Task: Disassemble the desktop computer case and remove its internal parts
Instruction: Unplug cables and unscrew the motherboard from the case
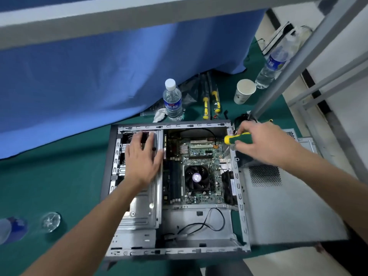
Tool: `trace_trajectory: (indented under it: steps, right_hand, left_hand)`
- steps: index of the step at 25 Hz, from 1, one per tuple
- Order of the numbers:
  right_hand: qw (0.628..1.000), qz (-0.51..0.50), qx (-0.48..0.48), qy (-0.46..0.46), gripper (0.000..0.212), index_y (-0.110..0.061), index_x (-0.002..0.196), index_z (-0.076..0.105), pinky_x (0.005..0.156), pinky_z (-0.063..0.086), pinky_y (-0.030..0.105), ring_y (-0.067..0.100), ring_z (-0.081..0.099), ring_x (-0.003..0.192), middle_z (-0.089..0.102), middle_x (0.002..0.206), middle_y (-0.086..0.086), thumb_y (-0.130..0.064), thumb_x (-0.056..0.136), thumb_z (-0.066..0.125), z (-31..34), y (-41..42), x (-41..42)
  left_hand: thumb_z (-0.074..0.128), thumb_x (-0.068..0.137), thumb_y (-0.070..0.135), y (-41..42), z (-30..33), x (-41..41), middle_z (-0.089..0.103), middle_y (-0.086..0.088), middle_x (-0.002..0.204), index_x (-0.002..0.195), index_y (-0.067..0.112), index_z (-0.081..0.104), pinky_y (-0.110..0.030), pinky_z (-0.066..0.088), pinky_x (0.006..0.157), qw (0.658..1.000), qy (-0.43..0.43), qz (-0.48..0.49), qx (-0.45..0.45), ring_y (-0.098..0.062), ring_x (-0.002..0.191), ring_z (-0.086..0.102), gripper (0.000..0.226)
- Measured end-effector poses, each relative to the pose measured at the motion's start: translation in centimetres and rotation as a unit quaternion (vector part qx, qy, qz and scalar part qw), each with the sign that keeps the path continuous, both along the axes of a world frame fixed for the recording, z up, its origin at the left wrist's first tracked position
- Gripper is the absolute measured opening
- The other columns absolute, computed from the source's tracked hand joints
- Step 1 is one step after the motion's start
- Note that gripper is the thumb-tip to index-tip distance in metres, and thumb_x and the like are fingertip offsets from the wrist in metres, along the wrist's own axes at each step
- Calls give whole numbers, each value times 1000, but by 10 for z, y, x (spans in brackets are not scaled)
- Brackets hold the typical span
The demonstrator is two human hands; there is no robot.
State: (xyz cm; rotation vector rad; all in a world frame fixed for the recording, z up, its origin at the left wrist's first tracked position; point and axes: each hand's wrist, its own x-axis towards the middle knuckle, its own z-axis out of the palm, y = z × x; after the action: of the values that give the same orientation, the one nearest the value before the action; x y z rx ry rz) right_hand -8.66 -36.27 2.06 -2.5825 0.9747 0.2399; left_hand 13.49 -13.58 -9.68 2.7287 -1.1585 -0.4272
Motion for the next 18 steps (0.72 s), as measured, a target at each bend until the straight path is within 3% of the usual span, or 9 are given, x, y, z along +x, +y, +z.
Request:
trace_trajectory:
  steps: [3, 6, 11, 15, 18]
  right_hand:
    - [993, 25, -75, 82, 22, -15, 104, 50, 43, 30, 25, 9, 45, 48, 49, 57, -2, -35, 94, 52, -10, 15, 25]
    - [987, 17, -93, 129, 31, -6, 119, 47, 48, 36, 30, 17, 47, 54, 44, 60, -2, -28, 97, 47, -24, 27, 45]
    - [975, -16, -127, 180, 38, -4, 124, 44, 38, 27, 26, 18, 41, 46, 44, 55, 0, -29, 96, 47, -36, 40, 48]
    - [990, -21, -47, 131, 28, -8, 115, 49, 50, 44, 31, 20, 55, 58, 51, 63, 1, -30, 98, 51, -38, 32, 46]
    - [995, -27, 17, 94, 27, -14, 115, 51, 44, 38, 27, 13, 52, 50, 59, 61, 3, -33, 96, 54, -36, 25, 30]
  left_hand:
    - [7, 98, 62, 11, -17, -1, 4, -8, 164, 157, 32, 10, -45, 0, 122, 1000, -20, -18, -6, -23, 151, 1, 66]
    - [9, 99, 63, 12, -20, 0, 10, -8, 163, 156, 32, 18, -45, 4, 121, 999, -34, -9, -25, -23, 150, 8, 65]
    - [11, 99, 63, 12, -27, 2, 10, -6, 163, 155, 33, 18, -46, 4, 121, 999, -43, -8, -22, -22, 150, 8, 64]
    - [8, 99, 63, 12, -25, 1, 7, -6, 164, 156, 34, 13, -45, 1, 121, 999, -41, -8, -13, -21, 150, 5, 64]
    - [8, 98, 63, 14, -23, -1, 6, -7, 164, 156, 33, 12, -44, -2, 121, 999, -36, -14, -14, -21, 151, 3, 65]
